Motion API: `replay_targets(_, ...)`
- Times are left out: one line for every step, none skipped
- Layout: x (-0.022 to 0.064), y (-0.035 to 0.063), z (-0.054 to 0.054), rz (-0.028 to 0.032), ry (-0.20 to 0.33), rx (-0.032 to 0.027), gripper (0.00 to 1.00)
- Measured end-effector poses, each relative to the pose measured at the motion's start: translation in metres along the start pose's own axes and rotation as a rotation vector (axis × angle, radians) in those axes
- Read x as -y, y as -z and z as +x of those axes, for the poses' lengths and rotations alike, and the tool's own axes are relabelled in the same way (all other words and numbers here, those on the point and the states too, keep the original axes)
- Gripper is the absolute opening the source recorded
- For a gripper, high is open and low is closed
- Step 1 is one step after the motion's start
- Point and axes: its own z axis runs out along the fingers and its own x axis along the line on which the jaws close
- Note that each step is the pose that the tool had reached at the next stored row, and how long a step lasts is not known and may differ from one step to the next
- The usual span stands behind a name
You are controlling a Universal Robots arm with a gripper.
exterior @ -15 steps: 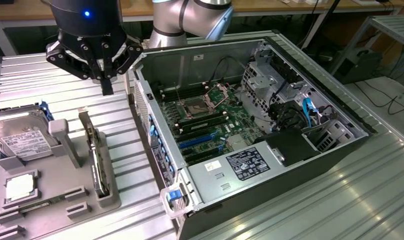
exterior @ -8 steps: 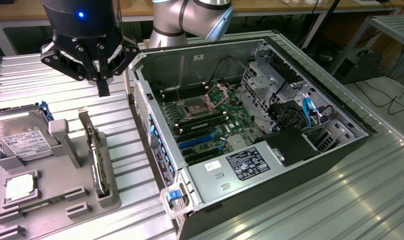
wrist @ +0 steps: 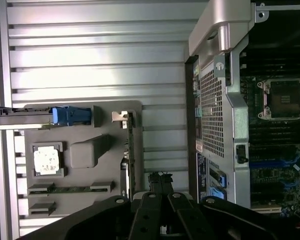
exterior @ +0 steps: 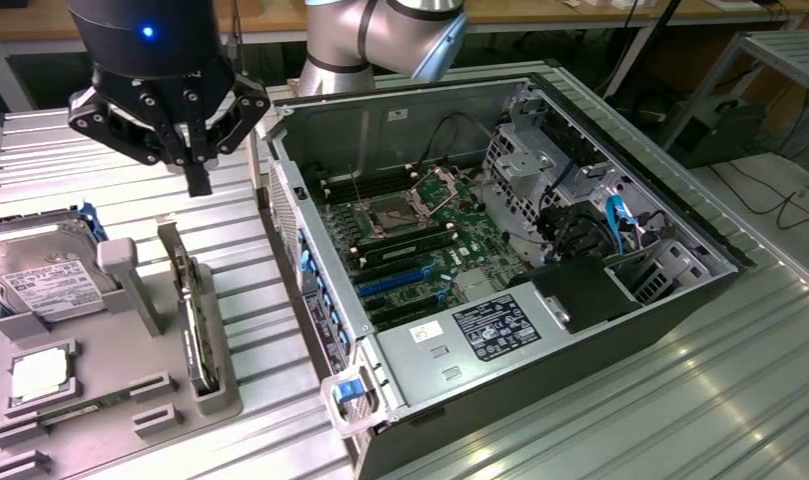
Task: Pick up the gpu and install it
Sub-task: 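Reach for the gpu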
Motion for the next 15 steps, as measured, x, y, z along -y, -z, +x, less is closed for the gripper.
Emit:
replay_targets(0.0003, 0.0000, 0.001, 0.0000, 0.000, 0.0000, 0.11)
replay_targets(0.0006, 0.0001, 0.002, 0.0000, 0.000, 0.0000, 0.11)
replay_targets(0.0010, 0.0001, 0.003, 0.0000, 0.000, 0.0000, 0.11)
replay_targets(0.0014, 0.0002, 0.004, 0.0000, 0.000, 0.0000, 0.11)
replay_targets(0.0018, 0.0002, 0.005, 0.0000, 0.000, 0.0000, 0.11)
replay_targets(0.0022, 0.0002, 0.006, 0.0000, 0.000, 0.0000, 0.11)
replay_targets(0.0025, 0.0003, 0.008, 0.0000, 0.000, 0.0000, 0.11)
replay_targets(0.0028, 0.0003, 0.009, 0.0000, 0.000, 0.0000, 0.11)
replay_targets(0.0031, 0.0003, 0.009, 0.0000, 0.000, 0.0000, 0.11)
replay_targets(0.0035, 0.0004, 0.010, 0.0000, 0.000, -0.0001, 0.11)
replay_targets(0.0037, 0.0004, 0.011, 0.0000, 0.000, 0.0000, 0.11)
replay_targets(0.0040, 0.0004, 0.012, 0.0000, 0.000, 0.0000, 0.11)
replay_targets(0.0043, 0.0005, 0.013, 0.0000, 0.000, 0.0000, 0.11)
replay_targets(0.0046, 0.0005, 0.014, 0.0000, 0.000, 0.0000, 0.11)
replay_targets(0.0049, 0.0005, 0.015, 0.0000, 0.000, 0.0000, 0.11)
